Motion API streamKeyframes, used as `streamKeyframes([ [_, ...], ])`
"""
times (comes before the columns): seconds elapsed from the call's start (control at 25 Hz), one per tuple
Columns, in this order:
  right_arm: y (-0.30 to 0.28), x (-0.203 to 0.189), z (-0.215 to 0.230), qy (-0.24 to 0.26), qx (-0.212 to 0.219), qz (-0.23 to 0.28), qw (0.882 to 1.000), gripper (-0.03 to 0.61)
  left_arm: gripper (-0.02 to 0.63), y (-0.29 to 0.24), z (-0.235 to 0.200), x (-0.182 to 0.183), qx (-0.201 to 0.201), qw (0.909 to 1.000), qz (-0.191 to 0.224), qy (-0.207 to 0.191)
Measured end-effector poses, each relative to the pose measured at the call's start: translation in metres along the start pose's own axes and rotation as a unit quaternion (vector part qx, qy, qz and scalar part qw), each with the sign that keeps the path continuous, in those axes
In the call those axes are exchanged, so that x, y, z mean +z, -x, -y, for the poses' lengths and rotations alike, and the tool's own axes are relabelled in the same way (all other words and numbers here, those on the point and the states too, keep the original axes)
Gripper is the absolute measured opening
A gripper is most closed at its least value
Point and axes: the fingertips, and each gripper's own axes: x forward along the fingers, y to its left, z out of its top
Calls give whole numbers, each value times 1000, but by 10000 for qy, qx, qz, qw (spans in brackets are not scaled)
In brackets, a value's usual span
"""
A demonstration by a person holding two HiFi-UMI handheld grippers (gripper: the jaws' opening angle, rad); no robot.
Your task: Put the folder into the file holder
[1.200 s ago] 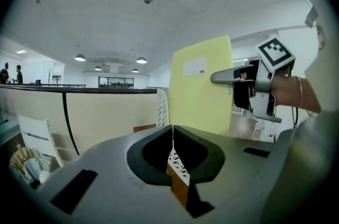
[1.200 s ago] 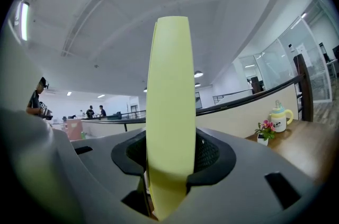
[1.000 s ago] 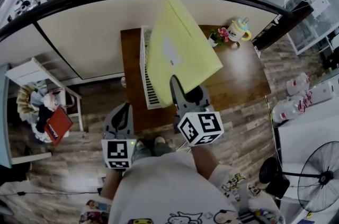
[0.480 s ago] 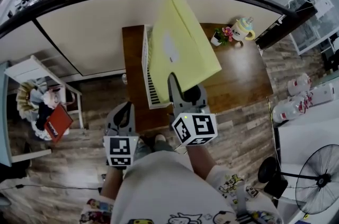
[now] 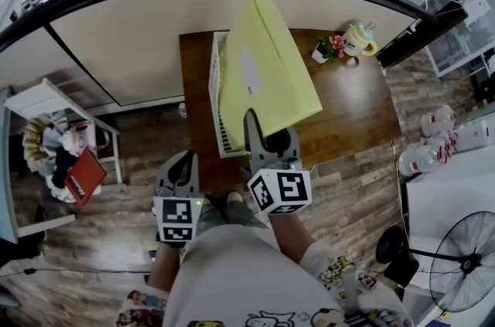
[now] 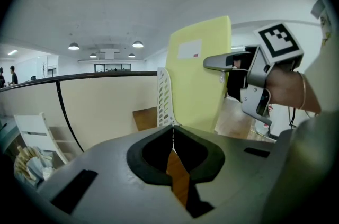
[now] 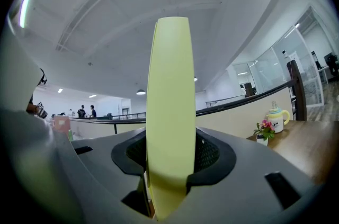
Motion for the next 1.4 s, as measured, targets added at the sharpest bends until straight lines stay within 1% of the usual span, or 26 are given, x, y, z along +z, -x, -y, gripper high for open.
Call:
streamKeyframes([
  [0.6, -2, -34, 0, 144, -64, -302, 9994, 173, 6, -5, 1, -25, -193, 9993, -291, 91],
  [0.96, -4, -55, -1, 299, -34, -468, 9985, 173, 6, -6, -10, -30, -124, 9993, -319, 179],
  [1.4, -3, -75, -1, 416, 3, -652, 9970, 173, 6, -8, -13, -37, -113, 9989, -407, 214],
])
